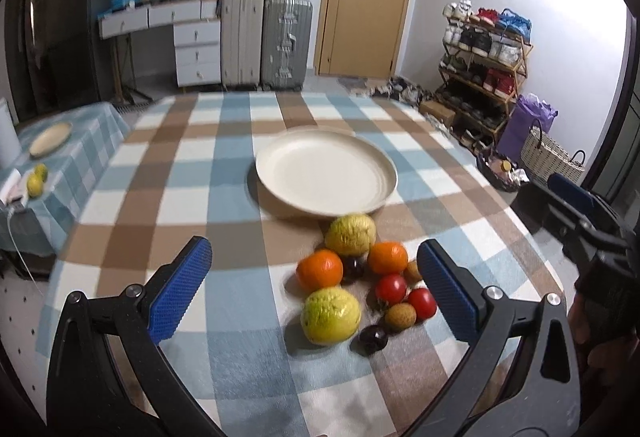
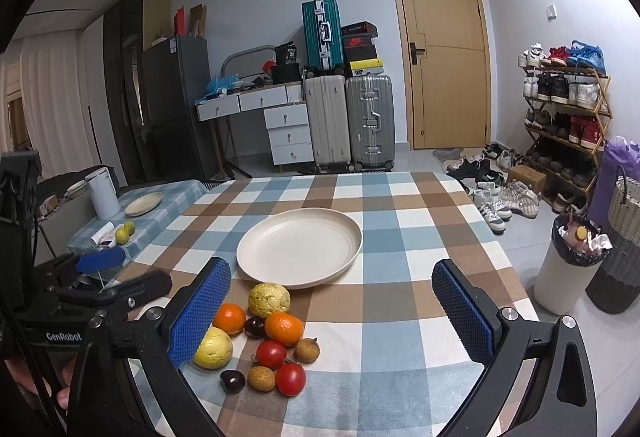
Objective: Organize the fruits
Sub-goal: 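Lower the left tool and close it on the large green pomelo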
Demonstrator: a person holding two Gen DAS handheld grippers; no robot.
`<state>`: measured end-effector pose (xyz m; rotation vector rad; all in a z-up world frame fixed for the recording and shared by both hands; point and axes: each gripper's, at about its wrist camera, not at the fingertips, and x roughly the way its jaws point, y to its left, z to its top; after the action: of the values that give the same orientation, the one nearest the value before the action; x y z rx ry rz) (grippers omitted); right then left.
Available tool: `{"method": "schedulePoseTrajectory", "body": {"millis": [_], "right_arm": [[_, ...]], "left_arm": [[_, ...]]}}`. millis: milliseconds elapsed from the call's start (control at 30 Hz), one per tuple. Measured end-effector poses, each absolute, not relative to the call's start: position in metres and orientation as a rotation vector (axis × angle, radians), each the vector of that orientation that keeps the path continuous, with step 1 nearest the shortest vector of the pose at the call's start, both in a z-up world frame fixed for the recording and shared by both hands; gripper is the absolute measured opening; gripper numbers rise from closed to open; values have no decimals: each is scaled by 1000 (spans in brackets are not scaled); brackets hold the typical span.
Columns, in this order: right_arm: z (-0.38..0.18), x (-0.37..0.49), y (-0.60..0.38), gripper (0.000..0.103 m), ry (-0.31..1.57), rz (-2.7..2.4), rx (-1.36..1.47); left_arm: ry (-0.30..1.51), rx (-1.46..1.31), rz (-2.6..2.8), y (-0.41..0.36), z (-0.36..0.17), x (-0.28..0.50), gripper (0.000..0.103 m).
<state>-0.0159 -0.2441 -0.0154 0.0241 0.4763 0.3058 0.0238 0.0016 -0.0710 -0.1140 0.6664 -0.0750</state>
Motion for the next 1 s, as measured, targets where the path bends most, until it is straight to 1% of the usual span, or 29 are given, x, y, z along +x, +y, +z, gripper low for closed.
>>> {"method": "schedulePoseTrajectory", "body": {"millis": [433,567,633,700,767,800,867,900,933,1000], "right_arm": [[-46,23,-239,103,551,309,28],[-53,33,-237,103,565,312,27],[-56,38,-236,103,573,311,28],[-59,43,-235,103,580,312,32],[-62,49,-234,103,596,319,38],[-64,50,-234,103,612,329,46],[-66,52,-233,103,641,354,65],[-67,53,-232,103,646,360,68],[-68,55,-231,103,652,365,68],[-70,54,-228,103,655,375,65]], "left_arm": [[845,-212,-178,7,-141,59,101],[876,-243,-209,8,-151,64,96],[889,-259,-229,9,-155,67,90],[907,-277,-258,10,-160,69,86],[925,-303,-293,11,-164,72,79],[932,-318,-309,13,-165,73,74],[939,-342,-335,14,-167,75,69],[940,-348,-345,15,-168,76,62],[939,-357,-358,15,-168,78,53],[936,-371,-369,19,-170,79,46]]}}
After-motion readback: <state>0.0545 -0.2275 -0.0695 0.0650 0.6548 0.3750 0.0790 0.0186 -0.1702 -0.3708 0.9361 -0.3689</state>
